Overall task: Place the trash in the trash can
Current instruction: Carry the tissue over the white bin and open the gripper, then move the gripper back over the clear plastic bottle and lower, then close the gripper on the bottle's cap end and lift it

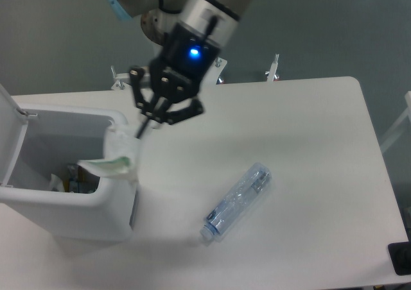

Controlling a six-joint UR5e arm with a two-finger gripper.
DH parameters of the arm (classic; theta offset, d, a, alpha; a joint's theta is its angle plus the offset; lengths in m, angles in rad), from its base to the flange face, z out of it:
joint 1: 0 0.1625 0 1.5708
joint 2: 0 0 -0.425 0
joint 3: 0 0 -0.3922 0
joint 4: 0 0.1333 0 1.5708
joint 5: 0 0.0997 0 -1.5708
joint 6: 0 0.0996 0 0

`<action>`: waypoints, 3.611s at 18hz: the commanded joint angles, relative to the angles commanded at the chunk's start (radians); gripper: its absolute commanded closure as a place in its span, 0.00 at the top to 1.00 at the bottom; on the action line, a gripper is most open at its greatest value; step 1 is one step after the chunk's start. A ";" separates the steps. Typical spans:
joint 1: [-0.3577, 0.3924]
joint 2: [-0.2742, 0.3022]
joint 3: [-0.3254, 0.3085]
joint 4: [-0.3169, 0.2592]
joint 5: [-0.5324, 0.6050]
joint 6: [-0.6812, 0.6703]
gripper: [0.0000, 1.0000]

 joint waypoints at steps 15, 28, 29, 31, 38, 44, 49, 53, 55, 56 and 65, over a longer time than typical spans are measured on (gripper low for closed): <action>0.017 0.000 -0.052 0.089 0.012 0.049 0.76; 0.063 -0.348 0.113 0.146 0.408 0.277 0.95; 0.043 -0.371 0.112 0.146 0.454 0.296 0.95; 0.005 -0.412 0.112 0.146 0.584 0.307 0.95; -0.092 -0.518 0.113 0.146 0.796 0.316 0.94; -0.134 -0.583 0.115 0.155 0.891 0.318 0.93; -0.138 -0.626 0.139 0.155 0.919 0.319 0.81; -0.138 -0.641 0.149 0.152 0.919 0.318 0.64; -0.138 -0.644 0.149 0.149 0.919 0.318 0.36; -0.138 -0.644 0.149 0.149 0.919 0.316 0.17; -0.138 -0.635 0.201 0.147 0.919 0.305 0.00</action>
